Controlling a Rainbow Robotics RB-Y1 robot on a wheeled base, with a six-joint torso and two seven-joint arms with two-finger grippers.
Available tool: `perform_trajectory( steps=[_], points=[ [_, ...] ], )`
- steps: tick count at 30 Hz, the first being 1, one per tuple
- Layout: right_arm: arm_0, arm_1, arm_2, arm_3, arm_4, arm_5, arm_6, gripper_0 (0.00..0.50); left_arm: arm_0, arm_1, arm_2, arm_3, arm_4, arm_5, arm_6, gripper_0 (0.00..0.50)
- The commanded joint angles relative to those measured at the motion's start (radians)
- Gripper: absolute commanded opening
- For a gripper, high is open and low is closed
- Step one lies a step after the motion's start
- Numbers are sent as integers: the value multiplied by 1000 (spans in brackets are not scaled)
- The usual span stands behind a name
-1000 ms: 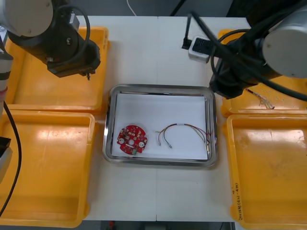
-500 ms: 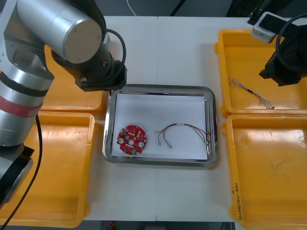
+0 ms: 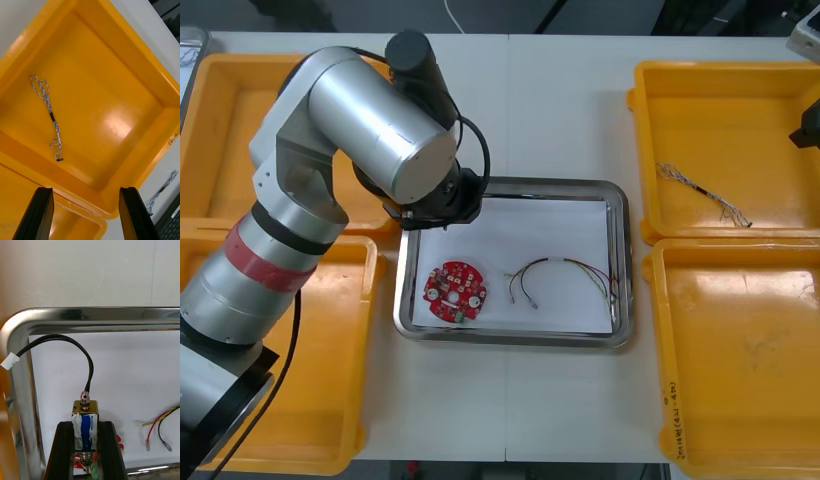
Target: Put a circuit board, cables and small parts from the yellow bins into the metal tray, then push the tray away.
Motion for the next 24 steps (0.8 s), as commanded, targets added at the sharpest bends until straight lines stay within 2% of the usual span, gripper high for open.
perform_trajectory(
  steps=[1, 11, 24],
  points=[
    [3, -30, -61, 28, 31, 3, 35, 500, 5, -41, -44, 54, -42, -70, 69, 0],
    [-8, -30, -109, 178, 20, 3, 53, 500, 6, -52, -71, 161, -74, -182, 67, 0],
    [-162, -14, -18, 425, 9, 3, 96, 500, 20, -46, -87, 198, -74, -200, 62, 6]
  ],
)
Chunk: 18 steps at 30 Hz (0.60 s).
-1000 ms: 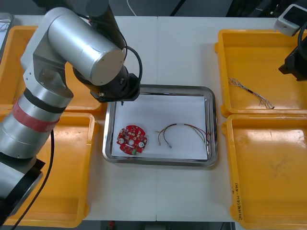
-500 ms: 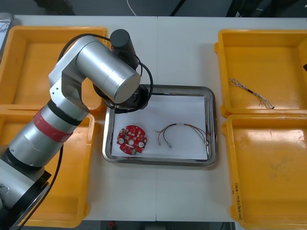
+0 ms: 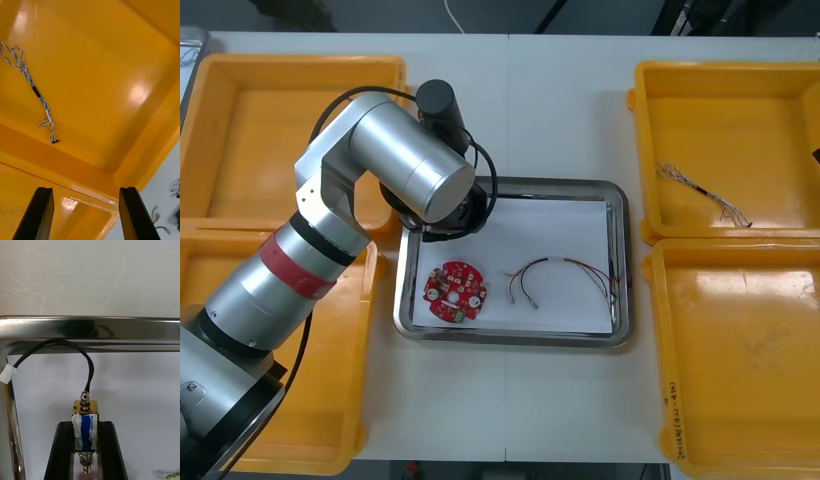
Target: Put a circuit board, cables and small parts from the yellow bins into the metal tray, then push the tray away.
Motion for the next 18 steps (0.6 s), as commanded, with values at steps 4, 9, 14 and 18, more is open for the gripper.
perform_trajectory(
  steps=[4, 9, 14, 18],
  points=[
    [-107, 12, 58, 105, -9, 3, 44, 500, 28, -16, -25, -9, -10, -20, 62, 38],
    [-155, 26, 92, 197, -5, 3, 74, 500, 31, -16, -28, -9, -15, -20, 65, 468],
    [-176, 52, 115, 240, 2, 3, 97, 500, 29, -16, -28, -16, -17, -20, 67, 500],
    [-175, 75, 145, 241, 18, 3, 116, 500, 29, -11, -28, -50, -21, 2, 75, 500]
  ],
)
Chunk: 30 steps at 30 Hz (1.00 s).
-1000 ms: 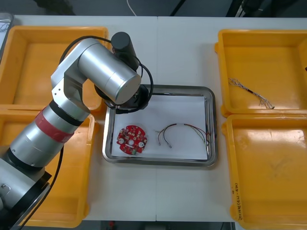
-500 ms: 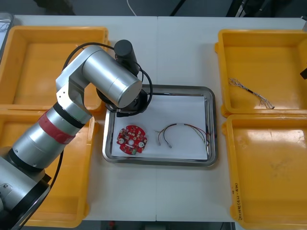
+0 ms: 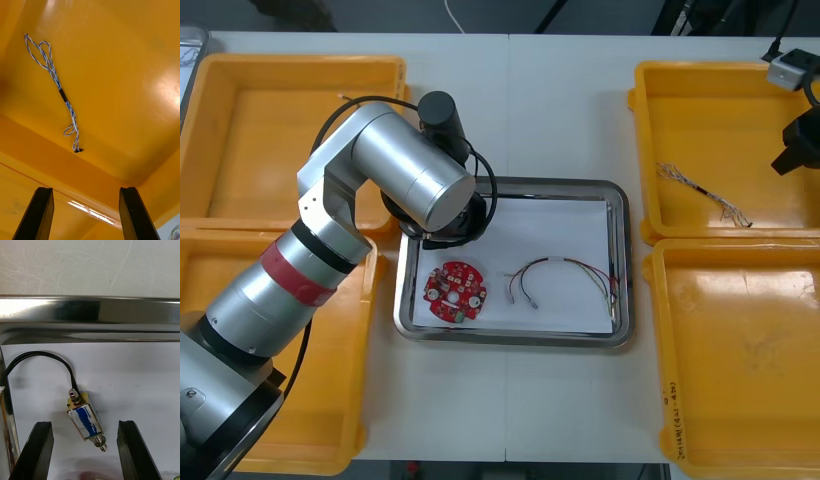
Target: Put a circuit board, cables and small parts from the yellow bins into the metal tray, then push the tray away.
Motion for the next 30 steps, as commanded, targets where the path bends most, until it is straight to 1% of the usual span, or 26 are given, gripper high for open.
perform_trajectory(
  steps=[1, 6, 8, 9, 12, 16, 23, 25, 30],
  points=[
    [-45, 33, 50, -11, 21, 1, 50, 500, 10, -8, -17, -65, -18, 23, 76, 500],
    [-30, 53, 59, -11, 43, -39, 61, 500, 9, 10, 11, -153, -18, 101, 79, 500],
    [-21, 59, 61, -11, 52, -59, 78, 500, 10, 19, 31, -191, -14, 136, 79, 500],
    [-16, 62, 64, -9, 58, -74, 105, 500, 10, 25, 49, -218, -10, 166, 74, 500],
    [-1, 68, 67, -9, 74, -107, 141, 500, 9, 41, 106, -274, 24, 221, 64, 500],
    [18, 86, 67, -9, 95, -146, 145, 500, 9, 70, 167, -332, 62, 271, 44, 500],
    [56, 119, 69, -7, 126, -215, 159, 500, -3, 119, 268, -341, 127, 302, -74, 500],
    [56, 122, 70, 26, 123, -231, 165, 500, -8, 139, 308, -340, 147, 305, -116, 500],
    [56, 128, 69, 85, 118, -285, 182, 500, -22, 176, 365, -320, 168, 313, -220, 500]
  ],
)
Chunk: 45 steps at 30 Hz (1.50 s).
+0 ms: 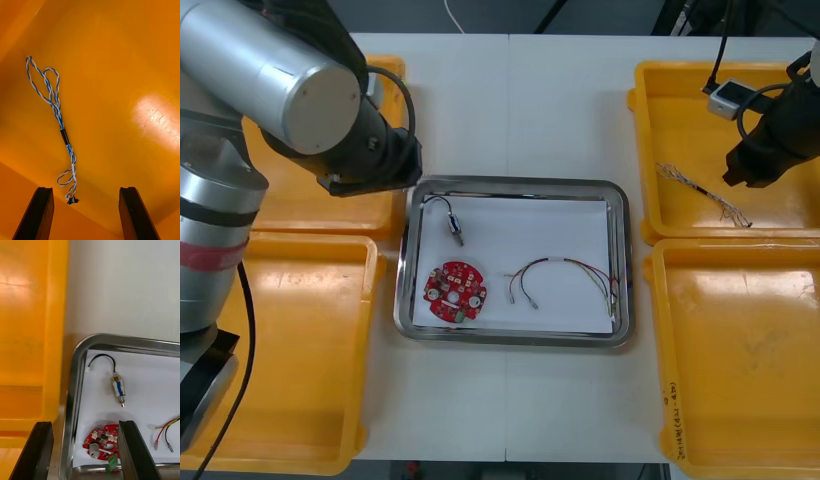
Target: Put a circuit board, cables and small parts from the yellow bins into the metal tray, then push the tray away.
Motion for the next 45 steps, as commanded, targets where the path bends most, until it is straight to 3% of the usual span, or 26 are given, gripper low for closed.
perform_trajectory(
  steps=[1, 12, 17, 36, 45],
  points=[
    [4, 14, 13, 46, 2, -54, 52, 500, -29, 67, 73, 1, 28, 13, -240, 500],
    [2, 25, 24, 109, -1, -158, 67, 500, -131, 108, 131, 176, 40, -24, -460, 500],
    [4, 37, 24, 150, -1, -212, 70, 500, -168, 127, 134, 266, 51, -122, -577, 500],
    [24, 62, 56, 189, 6, -215, 64, 500, -217, 142, 167, 509, 99, -328, -925, 500],
    [39, 71, 70, 189, 8, -239, 50, 500, -243, 142, 197, 676, 132, -480, -1082, 500]
  ],
)
